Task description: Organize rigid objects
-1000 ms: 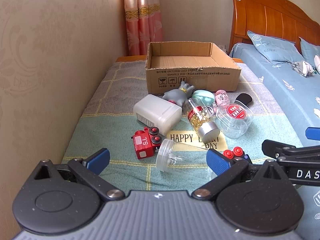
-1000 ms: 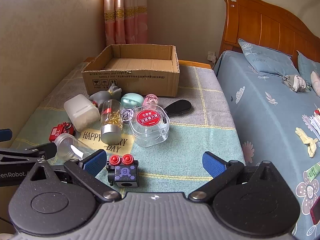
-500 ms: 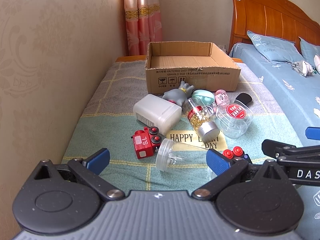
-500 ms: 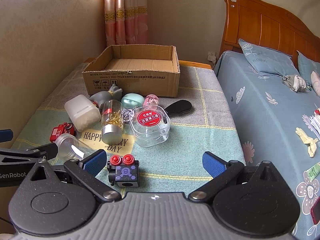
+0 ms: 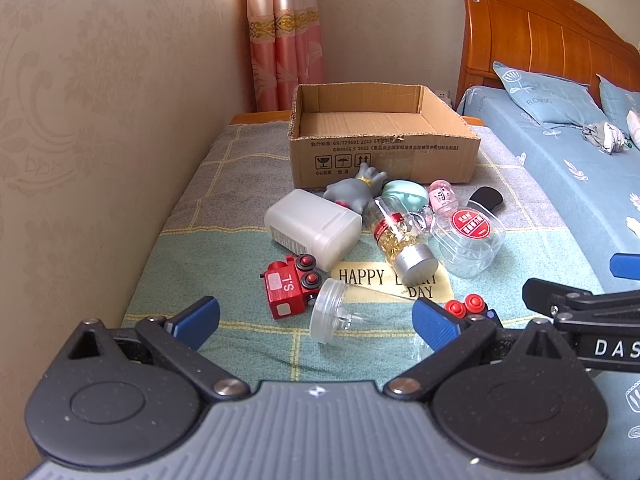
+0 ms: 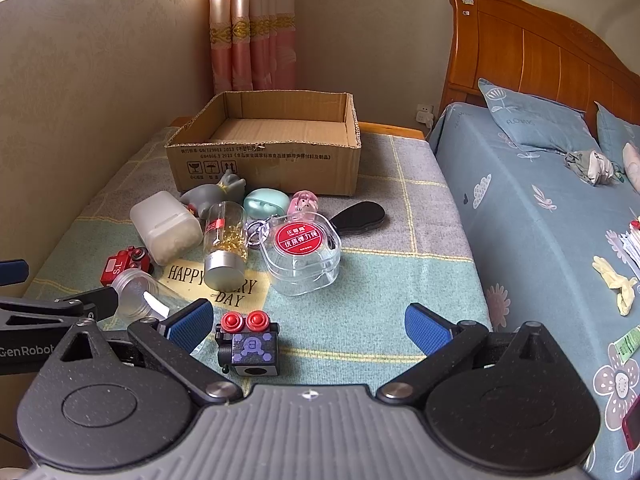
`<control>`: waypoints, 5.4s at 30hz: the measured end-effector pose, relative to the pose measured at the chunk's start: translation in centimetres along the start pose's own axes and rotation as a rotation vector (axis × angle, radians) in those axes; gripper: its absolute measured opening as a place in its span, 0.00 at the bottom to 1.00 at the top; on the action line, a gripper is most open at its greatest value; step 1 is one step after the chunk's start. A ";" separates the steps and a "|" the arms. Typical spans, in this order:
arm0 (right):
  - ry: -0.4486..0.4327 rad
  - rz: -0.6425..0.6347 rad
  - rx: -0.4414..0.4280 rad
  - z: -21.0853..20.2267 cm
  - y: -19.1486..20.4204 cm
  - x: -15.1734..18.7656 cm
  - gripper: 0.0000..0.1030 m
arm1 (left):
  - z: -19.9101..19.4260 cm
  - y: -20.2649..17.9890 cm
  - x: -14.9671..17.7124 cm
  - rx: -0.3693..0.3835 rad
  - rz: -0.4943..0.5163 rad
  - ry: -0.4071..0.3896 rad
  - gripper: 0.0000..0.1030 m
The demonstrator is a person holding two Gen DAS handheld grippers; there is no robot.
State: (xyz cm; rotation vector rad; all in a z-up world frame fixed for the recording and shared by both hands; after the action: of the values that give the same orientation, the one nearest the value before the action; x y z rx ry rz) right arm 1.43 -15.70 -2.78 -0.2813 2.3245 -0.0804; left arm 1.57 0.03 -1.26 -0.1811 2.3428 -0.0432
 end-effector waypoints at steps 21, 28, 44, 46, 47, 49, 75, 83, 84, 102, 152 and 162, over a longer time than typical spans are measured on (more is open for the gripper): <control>-0.103 -0.066 -0.168 -0.3 -0.7 0.0 1.00 | 0.6 0.2 -0.5 0.148 0.047 0.016 0.99; -0.126 -0.163 -0.207 1.0 -1.0 0.7 1.00 | 1.5 1.8 -0.8 0.137 0.048 0.003 0.99; 0.035 -0.333 -0.302 8.4 3.2 2.7 1.00 | 3.6 3.1 -0.3 0.185 0.105 0.043 0.99; 0.041 -0.321 -0.294 8.9 3.1 2.6 1.00 | 3.9 2.9 -0.1 0.196 0.119 0.056 0.99; 0.044 -0.317 -0.283 9.2 3.0 2.6 1.00 | 4.1 2.7 0.1 0.205 0.129 0.062 0.99; 0.050 -0.305 -0.264 9.6 2.6 2.6 1.00 | 4.4 2.3 0.3 0.225 0.146 0.073 0.99; 0.031 -0.170 -0.166 11.0 -3.1 3.6 1.00 | 9.5 -2.9 1.3 0.302 0.282 0.172 0.97; 0.011 -0.211 -0.205 11.1 -3.0 3.5 1.00 | 10.1 -3.3 1.6 0.313 0.277 0.181 0.87; 0.009 -0.218 -0.211 11.2 -2.9 3.5 1.00 | 10.2 -3.3 1.6 0.308 0.278 0.184 0.87; -0.030 -0.364 -0.346 11.3 -0.8 2.2 0.86 | 10.3 -2.5 1.4 0.308 0.252 0.189 0.87; -0.157 -0.318 -0.266 8.0 -6.3 -12.6 0.58 | 22.7 -6.7 -25.2 0.090 0.217 0.084 0.89; -0.126 -0.319 -0.284 10.2 -6.0 -13.9 0.58 | 21.8 -3.9 -24.4 0.106 0.111 0.085 0.90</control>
State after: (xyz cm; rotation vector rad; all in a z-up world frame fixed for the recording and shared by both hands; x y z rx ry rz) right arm 19.20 -18.06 0.79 -0.7761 2.1454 0.1088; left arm 34.44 0.17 0.95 0.0029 2.4237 -0.1225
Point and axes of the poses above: each gripper's, at about its wrist camera, not at the fingertips, and z roughly the way its jaws point, y to its left, x to its underside, the point moved 2 cm from there along z, roughly the way its jaws point, and after that the axes turned 10 degrees about -z, right-handed, at the moved point
